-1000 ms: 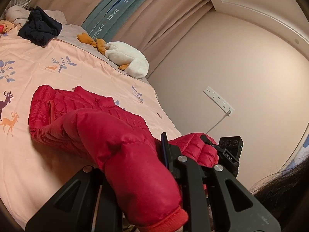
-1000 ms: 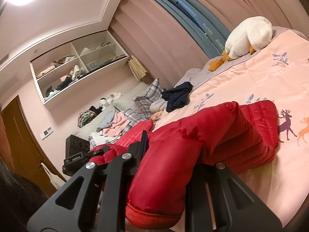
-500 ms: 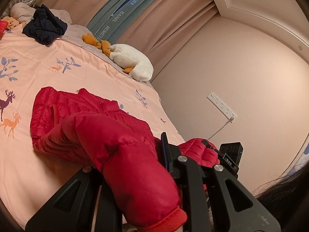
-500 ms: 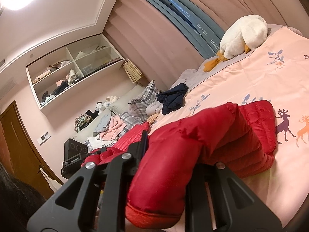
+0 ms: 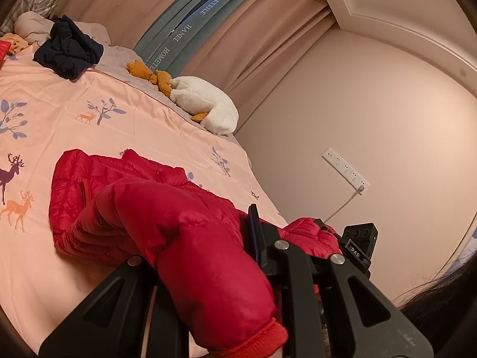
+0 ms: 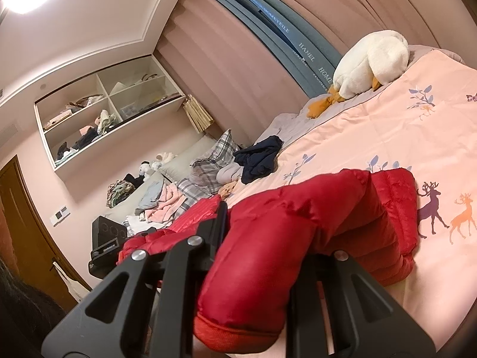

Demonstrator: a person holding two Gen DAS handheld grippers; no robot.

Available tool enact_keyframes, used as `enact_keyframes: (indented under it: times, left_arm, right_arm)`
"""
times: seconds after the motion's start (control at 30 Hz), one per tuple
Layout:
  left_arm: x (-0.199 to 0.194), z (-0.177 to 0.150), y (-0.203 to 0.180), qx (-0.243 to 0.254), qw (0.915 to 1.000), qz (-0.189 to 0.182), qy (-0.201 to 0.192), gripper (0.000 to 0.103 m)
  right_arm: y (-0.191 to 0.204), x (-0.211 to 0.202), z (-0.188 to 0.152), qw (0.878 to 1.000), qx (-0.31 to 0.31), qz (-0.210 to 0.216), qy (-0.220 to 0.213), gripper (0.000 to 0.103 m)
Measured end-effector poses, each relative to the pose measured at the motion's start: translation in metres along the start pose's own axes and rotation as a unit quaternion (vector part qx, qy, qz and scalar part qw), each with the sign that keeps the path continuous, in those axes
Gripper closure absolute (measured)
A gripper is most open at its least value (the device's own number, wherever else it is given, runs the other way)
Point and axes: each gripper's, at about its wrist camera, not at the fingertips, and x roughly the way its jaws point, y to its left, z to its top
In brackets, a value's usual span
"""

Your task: Fold large clothes

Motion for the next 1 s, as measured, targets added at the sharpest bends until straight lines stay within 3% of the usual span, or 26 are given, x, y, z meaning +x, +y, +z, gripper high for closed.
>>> enact_keyframes:
  times: [0.4,1.0]
  left_arm:
    - [0.006,0.015,0.003,0.002,0.9999,0.008,-0.009,0.086]
    - [0.053,0.05,0.033,-0.001,0.9988,0.049,-0.006,0.086]
  right_arm:
    - [-0.009,0.016,0.017,1.0,-0.004,-0.018,-0.01,0.086]
    - [-0.047,0.05,0.036,0.998,0.0,-0.067,-0.004,0.086]
